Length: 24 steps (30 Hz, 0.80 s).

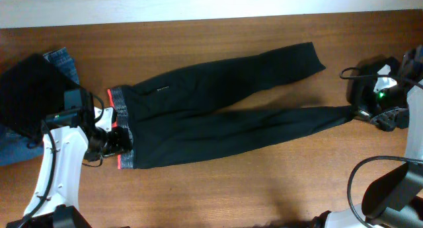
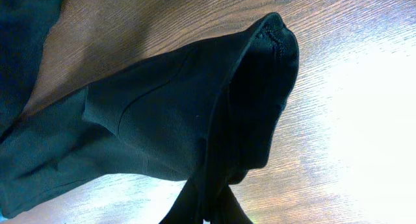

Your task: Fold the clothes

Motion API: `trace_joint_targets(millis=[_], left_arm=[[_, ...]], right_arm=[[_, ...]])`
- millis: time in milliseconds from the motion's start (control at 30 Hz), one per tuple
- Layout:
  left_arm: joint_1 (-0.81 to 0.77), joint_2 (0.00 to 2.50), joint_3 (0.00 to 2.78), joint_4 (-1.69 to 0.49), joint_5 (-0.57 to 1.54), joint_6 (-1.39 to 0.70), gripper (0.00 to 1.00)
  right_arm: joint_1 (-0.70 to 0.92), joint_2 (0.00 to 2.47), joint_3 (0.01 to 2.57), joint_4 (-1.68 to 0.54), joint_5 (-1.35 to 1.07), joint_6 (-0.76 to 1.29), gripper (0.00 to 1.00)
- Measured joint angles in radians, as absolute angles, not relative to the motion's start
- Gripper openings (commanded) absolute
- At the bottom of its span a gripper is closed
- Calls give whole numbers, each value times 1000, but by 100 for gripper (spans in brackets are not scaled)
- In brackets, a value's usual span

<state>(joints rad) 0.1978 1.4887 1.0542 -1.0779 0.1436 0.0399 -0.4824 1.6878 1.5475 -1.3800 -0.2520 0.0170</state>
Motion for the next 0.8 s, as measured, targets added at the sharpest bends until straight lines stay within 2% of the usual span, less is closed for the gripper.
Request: trace_joint_targets(millis=[167,400,667,733,800], left_arm=[[198,1489,1054,-1107,143,-19,99],[198,1489,1029,-1120,144,-207,100],[198,1489,849,-986,224,-414,99],[198,1489,815,-933,237,-444,97],[198,1490,794,-886,245,-465,90]], right_arm=[[-482,1688,1547,-1380,-244,15,5],[-482,1688,1547,-1383,-241,15,5],[-482,1688,1547,-1384,-237,14,4],[-482,1688,1548,-1384,-235,14,5],[-482,1688,1548,-1384,-234,14,5]])
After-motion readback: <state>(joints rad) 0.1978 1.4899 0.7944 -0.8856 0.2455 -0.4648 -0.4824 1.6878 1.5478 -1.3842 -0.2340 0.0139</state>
